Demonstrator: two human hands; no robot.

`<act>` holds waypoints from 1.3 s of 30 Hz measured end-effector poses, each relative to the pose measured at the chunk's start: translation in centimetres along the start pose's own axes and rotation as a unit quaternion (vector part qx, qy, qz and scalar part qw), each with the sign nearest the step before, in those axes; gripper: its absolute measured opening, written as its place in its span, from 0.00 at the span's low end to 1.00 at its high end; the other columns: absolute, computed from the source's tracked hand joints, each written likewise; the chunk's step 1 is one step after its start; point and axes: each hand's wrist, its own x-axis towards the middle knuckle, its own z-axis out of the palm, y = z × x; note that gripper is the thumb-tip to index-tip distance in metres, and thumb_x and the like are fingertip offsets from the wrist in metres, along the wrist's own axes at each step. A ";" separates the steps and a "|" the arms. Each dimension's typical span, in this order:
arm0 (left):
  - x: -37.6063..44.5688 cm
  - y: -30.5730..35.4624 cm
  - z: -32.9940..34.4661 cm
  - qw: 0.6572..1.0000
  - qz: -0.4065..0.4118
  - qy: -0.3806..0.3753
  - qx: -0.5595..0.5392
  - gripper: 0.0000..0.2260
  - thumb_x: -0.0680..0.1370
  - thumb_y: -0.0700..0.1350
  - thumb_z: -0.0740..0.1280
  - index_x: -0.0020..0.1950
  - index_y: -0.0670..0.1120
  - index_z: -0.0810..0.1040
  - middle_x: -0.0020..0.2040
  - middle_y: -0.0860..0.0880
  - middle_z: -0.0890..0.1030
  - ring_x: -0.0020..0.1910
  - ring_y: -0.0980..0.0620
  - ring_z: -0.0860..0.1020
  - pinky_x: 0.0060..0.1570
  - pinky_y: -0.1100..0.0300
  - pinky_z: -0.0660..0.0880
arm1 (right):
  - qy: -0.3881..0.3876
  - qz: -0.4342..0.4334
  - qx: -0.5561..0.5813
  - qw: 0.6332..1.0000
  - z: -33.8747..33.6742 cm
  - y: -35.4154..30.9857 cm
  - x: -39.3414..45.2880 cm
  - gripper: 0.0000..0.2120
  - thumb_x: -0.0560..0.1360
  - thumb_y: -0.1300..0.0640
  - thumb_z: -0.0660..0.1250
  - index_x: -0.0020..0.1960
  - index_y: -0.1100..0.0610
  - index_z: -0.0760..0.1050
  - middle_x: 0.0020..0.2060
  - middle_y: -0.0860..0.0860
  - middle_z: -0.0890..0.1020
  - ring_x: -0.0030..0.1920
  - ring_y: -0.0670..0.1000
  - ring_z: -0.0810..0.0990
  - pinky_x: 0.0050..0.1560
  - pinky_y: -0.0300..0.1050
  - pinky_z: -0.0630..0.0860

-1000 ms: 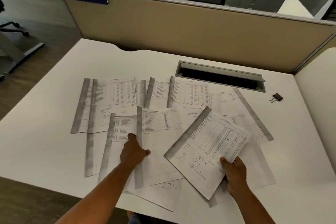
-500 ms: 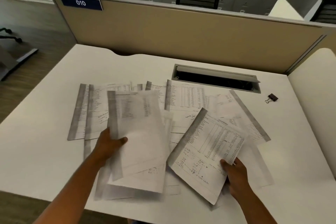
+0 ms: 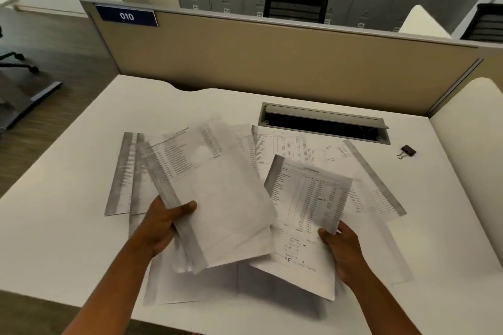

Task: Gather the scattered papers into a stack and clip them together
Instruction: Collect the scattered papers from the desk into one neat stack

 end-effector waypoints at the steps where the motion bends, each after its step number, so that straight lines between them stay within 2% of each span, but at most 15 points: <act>1: -0.1 -0.3 0.6 1.000 -0.011 -0.018 0.009 0.36 0.61 0.42 0.81 0.68 0.48 0.74 0.61 0.44 0.81 0.60 0.41 0.80 0.57 0.40 0.77 | -0.004 0.002 0.004 1.000 0.3 -0.2 -0.1 0.19 0.78 0.65 0.70 0.68 0.55 0.75 0.60 0.52 0.82 0.55 0.55 0.83 0.51 0.51 0.83; 4: 0.0 -1.7 2.7 0.996 -0.033 -0.057 0.064 0.36 0.62 0.44 0.82 0.68 0.49 0.74 0.61 0.44 0.81 0.60 0.40 0.80 0.56 0.39 0.78 | -0.017 0.004 0.001 1.000 1.5 -1.0 -0.2 0.21 0.78 0.67 0.70 0.70 0.56 0.75 0.61 0.53 0.82 0.55 0.52 0.83 0.50 0.46 0.80; 7: 0.0 -2.9 5.3 0.991 -0.021 -0.059 0.118 0.31 0.67 0.45 0.80 0.67 0.52 0.72 0.60 0.49 0.82 0.59 0.46 0.80 0.53 0.48 0.80 | -0.050 -0.006 -0.005 0.999 3.0 -2.1 -0.9 0.20 0.77 0.64 0.72 0.67 0.54 0.78 0.58 0.53 0.85 0.55 0.55 0.86 0.56 0.52 0.83; 11: 0.2 -4.4 7.9 0.986 0.007 -0.044 0.158 0.22 0.77 0.43 0.70 0.69 0.57 0.68 0.64 0.54 0.77 0.64 0.51 0.76 0.63 0.50 0.75 | -0.109 -0.015 -0.017 0.994 4.6 -4.0 -2.6 0.15 0.78 0.59 0.72 0.64 0.53 0.80 0.52 0.52 0.88 0.51 0.55 0.88 0.50 0.53 0.85; 14: 0.2 -4.5 8.6 0.988 0.007 -0.025 0.155 0.22 0.80 0.39 0.65 0.70 0.56 0.66 0.65 0.54 0.76 0.65 0.50 0.74 0.65 0.51 0.74 | -0.124 -0.019 -0.028 0.992 4.8 -5.1 -3.2 0.12 0.81 0.59 0.68 0.63 0.52 0.80 0.51 0.50 0.88 0.51 0.53 0.87 0.50 0.51 0.84; 16: 0.0 -4.1 9.0 0.985 0.020 -0.006 0.170 0.23 0.78 0.40 0.68 0.70 0.56 0.67 0.64 0.54 0.76 0.63 0.49 0.76 0.63 0.48 0.75 | -0.100 -0.001 0.000 0.995 4.8 -5.7 -3.5 0.09 0.84 0.52 0.63 0.59 0.48 0.82 0.48 0.46 0.89 0.49 0.51 0.87 0.49 0.49 0.83; 19: 0.0 -3.5 9.4 0.980 0.060 0.019 0.191 0.27 0.75 0.44 0.73 0.71 0.54 0.66 0.64 0.53 0.76 0.61 0.49 0.77 0.61 0.45 0.77 | -0.098 0.008 0.049 0.994 4.6 -6.7 -3.6 0.20 0.83 0.38 0.56 0.58 0.47 0.82 0.51 0.49 0.88 0.53 0.53 0.87 0.56 0.55 0.82; 21: -0.2 -3.0 10.0 0.973 0.098 0.038 0.207 0.28 0.74 0.46 0.74 0.71 0.53 0.66 0.65 0.53 0.76 0.61 0.49 0.77 0.59 0.45 0.78 | -0.091 -0.079 -0.010 0.993 5.0 -7.1 -3.8 0.15 0.82 0.42 0.63 0.63 0.47 0.80 0.56 0.49 0.86 0.58 0.53 0.85 0.62 0.59 0.80; 23: -0.6 -2.3 11.1 0.967 0.153 0.055 0.197 0.27 0.74 0.49 0.73 0.70 0.54 0.67 0.64 0.55 0.76 0.61 0.51 0.77 0.56 0.54 0.80 | -0.046 -0.187 -0.070 0.979 5.3 -7.2 -4.1 0.14 0.80 0.55 0.69 0.66 0.50 0.77 0.58 0.48 0.85 0.57 0.51 0.84 0.61 0.58 0.81; 25: -1.5 -1.1 12.4 0.963 0.216 0.053 0.154 0.19 0.77 0.51 0.68 0.66 0.60 0.67 0.61 0.58 0.76 0.59 0.55 0.78 0.49 0.63 0.80 | -0.021 -0.253 -0.057 0.966 5.6 -7.7 -4.6 0.15 0.80 0.63 0.69 0.65 0.53 0.75 0.56 0.49 0.84 0.55 0.50 0.83 0.57 0.51 0.84; 28: -2.4 -0.1 13.1 0.942 0.295 0.055 0.151 0.11 0.81 0.53 0.59 0.63 0.62 0.66 0.61 0.51 0.75 0.59 0.53 0.77 0.51 0.58 0.81 | -0.009 -0.297 -0.033 0.954 5.6 -8.0 -5.2 0.21 0.76 0.71 0.71 0.64 0.56 0.73 0.55 0.49 0.81 0.57 0.51 0.82 0.51 0.37 0.82; 30: -2.8 0.4 12.8 0.925 0.336 0.060 0.167 0.13 0.81 0.52 0.56 0.66 0.59 0.64 0.65 0.48 0.73 0.62 0.52 0.75 0.55 0.57 0.79 | -0.013 -0.306 -0.026 0.952 5.4 -7.7 -5.2 0.28 0.73 0.72 0.74 0.63 0.47 0.70 0.57 0.49 0.80 0.60 0.52 0.81 0.54 0.38 0.82; 32: -3.1 0.8 12.8 0.913 0.359 0.061 0.185 0.12 0.82 0.48 0.55 0.65 0.57 0.64 0.62 0.58 0.74 0.60 0.58 0.75 0.52 0.64 0.78 | -0.035 -0.320 -0.012 0.947 5.5 -7.7 -5.3 0.34 0.71 0.72 0.75 0.65 0.42 0.69 0.62 0.50 0.78 0.63 0.50 0.79 0.58 0.41 0.81; 35: -3.3 1.0 12.9 0.903 0.366 0.056 0.218 0.09 0.81 0.44 0.55 0.59 0.56 0.67 0.51 0.70 0.75 0.50 0.66 0.77 0.44 0.70 0.76 | -0.033 -0.324 -0.008 0.946 6.3 -7.9 -5.4 0.31 0.73 0.71 0.74 0.70 0.50 0.70 0.63 0.49 0.77 0.63 0.49 0.78 0.56 0.39 0.82; 39: -4.0 1.6 13.2 0.902 0.369 0.085 0.208 0.19 0.80 0.45 0.58 0.61 0.71 0.66 0.61 0.74 0.71 0.65 0.65 0.71 0.63 0.66 0.71 | 0.009 -0.330 -0.006 0.944 7.1 -7.6 -6.2 0.23 0.74 0.62 0.71 0.68 0.59 0.72 0.58 0.52 0.81 0.60 0.54 0.81 0.57 0.43 0.82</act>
